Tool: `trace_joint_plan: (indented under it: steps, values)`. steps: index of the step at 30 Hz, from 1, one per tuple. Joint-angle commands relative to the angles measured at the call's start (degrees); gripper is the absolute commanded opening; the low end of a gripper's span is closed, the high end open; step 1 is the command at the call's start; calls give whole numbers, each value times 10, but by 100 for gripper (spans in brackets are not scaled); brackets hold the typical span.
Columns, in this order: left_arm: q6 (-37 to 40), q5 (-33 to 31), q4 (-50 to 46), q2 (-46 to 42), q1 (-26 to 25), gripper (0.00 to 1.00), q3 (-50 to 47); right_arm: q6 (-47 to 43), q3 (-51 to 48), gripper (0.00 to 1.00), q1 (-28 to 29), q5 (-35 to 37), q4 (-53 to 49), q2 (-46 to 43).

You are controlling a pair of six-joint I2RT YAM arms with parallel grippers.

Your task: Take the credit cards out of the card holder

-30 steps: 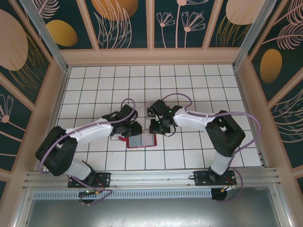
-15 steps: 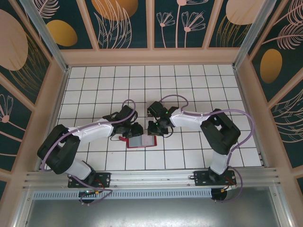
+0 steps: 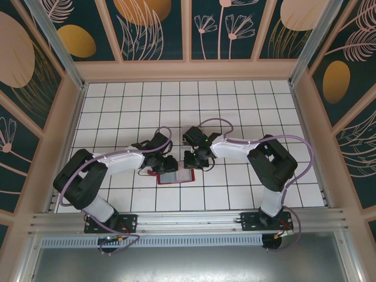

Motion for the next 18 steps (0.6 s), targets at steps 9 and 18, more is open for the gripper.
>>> trace_joint_plan:
  steps: [9, 18]
  values:
    - [36, -30, -66, 39, -14, 31, 30, -2, -6, 17, 3, 12, -12, 8]
    - [43, -121, -147, 86, -52, 27, 72, -2, -9, 20, 2, 19, -18, 2]
